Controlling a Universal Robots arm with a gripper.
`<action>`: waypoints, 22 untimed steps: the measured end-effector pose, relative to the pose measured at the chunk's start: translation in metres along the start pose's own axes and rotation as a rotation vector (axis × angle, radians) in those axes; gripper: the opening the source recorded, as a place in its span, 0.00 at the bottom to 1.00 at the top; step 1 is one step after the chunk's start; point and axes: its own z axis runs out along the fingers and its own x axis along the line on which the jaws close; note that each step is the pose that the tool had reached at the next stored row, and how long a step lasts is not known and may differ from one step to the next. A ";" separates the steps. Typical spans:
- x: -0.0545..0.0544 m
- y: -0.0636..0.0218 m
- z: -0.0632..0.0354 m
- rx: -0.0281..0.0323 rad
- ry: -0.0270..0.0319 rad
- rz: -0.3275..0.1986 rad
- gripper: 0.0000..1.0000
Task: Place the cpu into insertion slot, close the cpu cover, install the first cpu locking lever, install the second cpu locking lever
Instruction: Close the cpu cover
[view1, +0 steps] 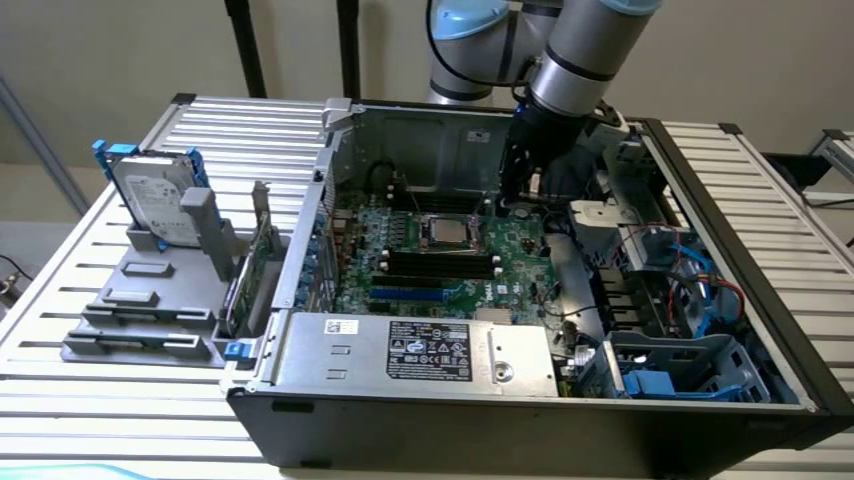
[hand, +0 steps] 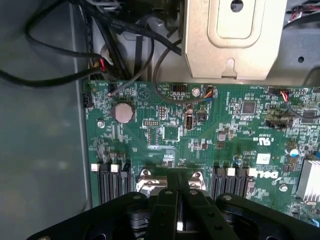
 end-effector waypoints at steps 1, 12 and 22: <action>0.000 -0.0015 0.0002 0.0042 -0.0001 -0.001 0.11; 0.000 -0.0251 0.0044 0.0326 -0.0011 -0.005 0.11; 0.000 -0.0516 0.0092 0.0485 -0.0019 -0.009 0.11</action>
